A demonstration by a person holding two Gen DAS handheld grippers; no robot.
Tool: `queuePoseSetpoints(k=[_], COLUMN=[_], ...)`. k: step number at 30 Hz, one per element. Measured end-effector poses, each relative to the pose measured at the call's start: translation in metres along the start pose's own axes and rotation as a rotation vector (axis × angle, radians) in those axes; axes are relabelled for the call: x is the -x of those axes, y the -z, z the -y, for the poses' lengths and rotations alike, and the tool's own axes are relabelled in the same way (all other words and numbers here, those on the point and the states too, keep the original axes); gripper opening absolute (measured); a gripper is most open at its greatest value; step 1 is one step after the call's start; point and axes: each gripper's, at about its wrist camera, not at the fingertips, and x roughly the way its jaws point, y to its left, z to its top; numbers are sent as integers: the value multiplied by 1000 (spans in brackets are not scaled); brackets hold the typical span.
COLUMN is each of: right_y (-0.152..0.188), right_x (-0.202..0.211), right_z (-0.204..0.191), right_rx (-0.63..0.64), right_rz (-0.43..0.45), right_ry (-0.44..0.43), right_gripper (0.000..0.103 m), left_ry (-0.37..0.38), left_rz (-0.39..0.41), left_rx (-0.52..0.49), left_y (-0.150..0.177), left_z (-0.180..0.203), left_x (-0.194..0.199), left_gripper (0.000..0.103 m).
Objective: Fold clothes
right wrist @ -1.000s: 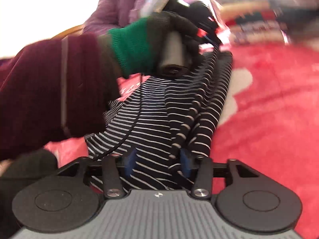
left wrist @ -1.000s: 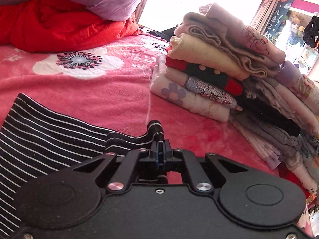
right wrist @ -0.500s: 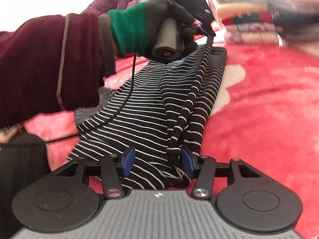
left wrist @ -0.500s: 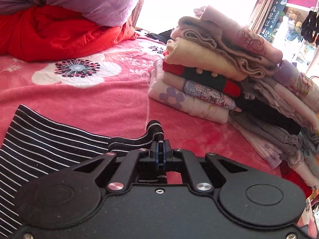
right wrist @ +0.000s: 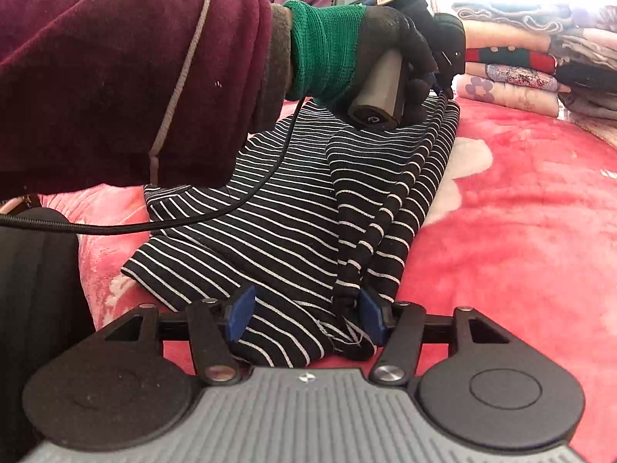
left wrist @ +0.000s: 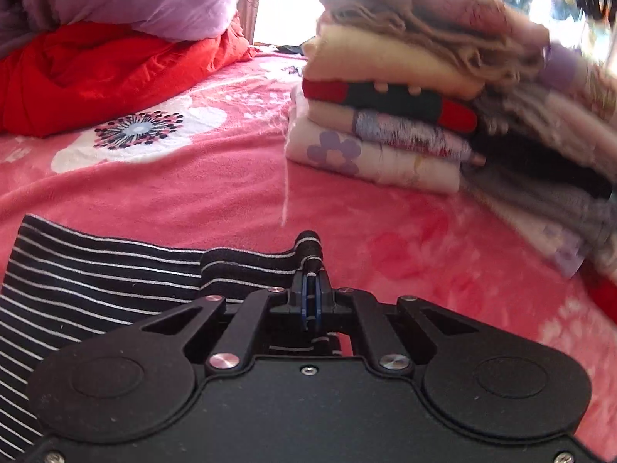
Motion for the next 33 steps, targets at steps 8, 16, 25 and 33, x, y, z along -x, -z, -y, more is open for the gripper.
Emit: queuePoseSetpoints(k=[8, 16, 25, 33], right_y=[-2, -3, -14, -10], right_x=[3, 29, -9, -19], right_z=[5, 8, -2, 7], right_rx=[-37, -36, 77, 31], right_rz=[0, 38, 114, 85], right_ry=[-5, 101, 132, 116], right_gripper=[60, 51, 49, 53], left_ry=[68, 52, 149, 123], left_rz=[82, 21, -23, 15], left_rx=[35, 133, 273, 164], left_y=[-12, -6, 4, -10], left_z=[-28, -88, -92, -89], left_x=[37, 40, 15, 19], left_gripper=[22, 22, 5, 2])
